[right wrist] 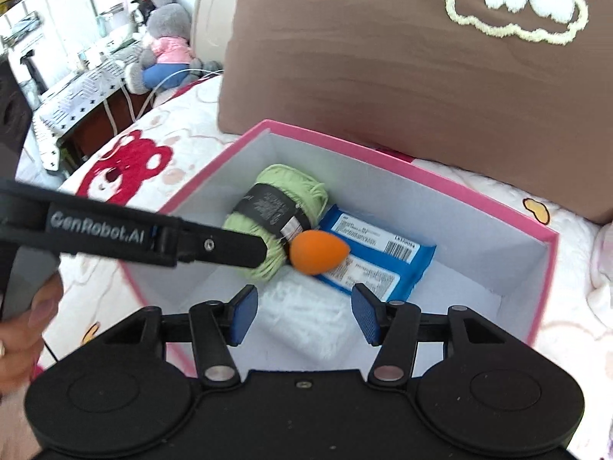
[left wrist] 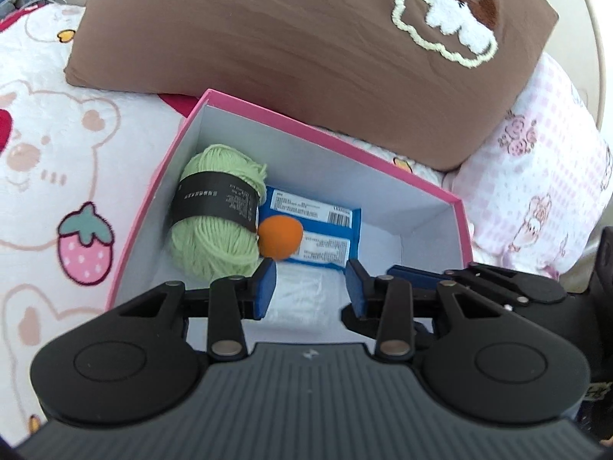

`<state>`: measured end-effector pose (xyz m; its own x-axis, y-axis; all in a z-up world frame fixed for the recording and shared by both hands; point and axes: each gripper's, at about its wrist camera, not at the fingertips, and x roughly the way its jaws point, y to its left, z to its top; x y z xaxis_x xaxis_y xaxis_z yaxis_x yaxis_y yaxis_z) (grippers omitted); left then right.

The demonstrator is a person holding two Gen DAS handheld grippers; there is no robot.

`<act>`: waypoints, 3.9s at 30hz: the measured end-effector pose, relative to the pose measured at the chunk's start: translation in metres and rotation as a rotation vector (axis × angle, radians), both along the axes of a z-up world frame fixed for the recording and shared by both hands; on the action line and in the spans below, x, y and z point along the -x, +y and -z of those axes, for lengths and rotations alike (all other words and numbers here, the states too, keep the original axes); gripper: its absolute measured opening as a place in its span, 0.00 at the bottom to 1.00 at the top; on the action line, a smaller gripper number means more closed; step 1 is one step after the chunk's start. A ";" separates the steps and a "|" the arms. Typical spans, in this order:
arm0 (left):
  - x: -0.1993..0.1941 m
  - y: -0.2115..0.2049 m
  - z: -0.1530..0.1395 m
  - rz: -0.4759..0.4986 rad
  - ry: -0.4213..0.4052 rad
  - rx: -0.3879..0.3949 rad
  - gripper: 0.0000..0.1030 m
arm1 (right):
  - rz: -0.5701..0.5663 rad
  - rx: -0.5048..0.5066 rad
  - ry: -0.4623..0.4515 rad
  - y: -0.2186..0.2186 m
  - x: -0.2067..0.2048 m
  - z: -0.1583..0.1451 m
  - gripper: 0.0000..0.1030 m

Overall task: Organize objects
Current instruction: 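Lift the open left tool out of the pink box, then move the left tool over to the purple plush toy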

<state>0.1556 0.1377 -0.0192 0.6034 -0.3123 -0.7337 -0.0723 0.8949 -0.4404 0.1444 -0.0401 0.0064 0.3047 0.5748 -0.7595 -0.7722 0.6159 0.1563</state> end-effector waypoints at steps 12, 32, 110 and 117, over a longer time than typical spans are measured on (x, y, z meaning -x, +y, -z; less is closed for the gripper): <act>0.056 -0.008 -0.057 0.002 0.041 -0.119 0.38 | -0.050 -0.012 -0.045 -0.030 0.052 -0.046 0.61; 0.123 -0.045 -0.116 0.097 -0.026 -0.183 0.40 | -0.077 0.007 -0.101 -0.067 0.113 -0.097 0.68; 0.078 -0.267 -0.034 0.296 0.016 -0.037 0.93 | -0.099 0.292 -0.397 -0.289 0.083 -0.069 0.91; 0.058 -0.285 -0.012 0.290 0.018 -0.004 0.92 | -0.067 0.284 -0.378 -0.295 0.055 -0.039 0.91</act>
<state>0.0974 -0.1472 -0.0072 0.4765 -0.4672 -0.7448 0.1791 0.8810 -0.4380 0.0893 -0.3356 0.0450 0.5596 0.3884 -0.7321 -0.7817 0.5408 -0.3105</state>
